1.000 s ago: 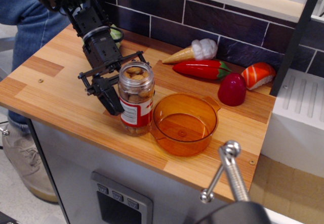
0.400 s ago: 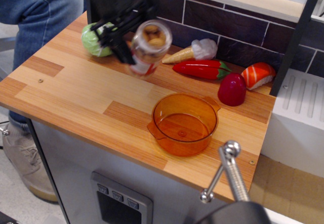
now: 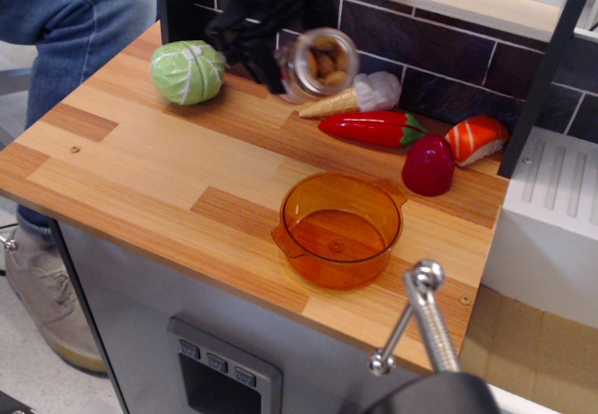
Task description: Pour almonds in pot
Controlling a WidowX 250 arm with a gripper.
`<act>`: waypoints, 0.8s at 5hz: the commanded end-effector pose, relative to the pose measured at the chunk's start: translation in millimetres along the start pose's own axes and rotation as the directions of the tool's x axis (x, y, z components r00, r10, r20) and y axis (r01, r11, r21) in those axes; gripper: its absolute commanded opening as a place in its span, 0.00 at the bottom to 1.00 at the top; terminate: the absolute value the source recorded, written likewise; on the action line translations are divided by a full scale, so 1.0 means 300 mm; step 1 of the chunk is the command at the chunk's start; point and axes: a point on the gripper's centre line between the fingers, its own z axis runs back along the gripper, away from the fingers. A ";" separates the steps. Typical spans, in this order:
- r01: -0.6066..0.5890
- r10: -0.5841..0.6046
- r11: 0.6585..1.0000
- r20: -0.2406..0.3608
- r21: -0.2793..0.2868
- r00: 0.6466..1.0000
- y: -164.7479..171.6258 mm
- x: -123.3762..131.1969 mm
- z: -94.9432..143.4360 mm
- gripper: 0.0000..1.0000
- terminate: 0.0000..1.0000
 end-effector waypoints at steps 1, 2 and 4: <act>0.152 -0.137 0.987 0.219 -0.052 0.966 -0.021 -0.028 0.025 0.00 0.00; 0.268 -0.231 0.960 0.304 -0.087 0.924 -0.018 -0.069 0.011 0.00 0.00; 0.399 -0.306 0.908 0.447 -0.131 0.841 -0.004 -0.114 -0.038 0.00 0.00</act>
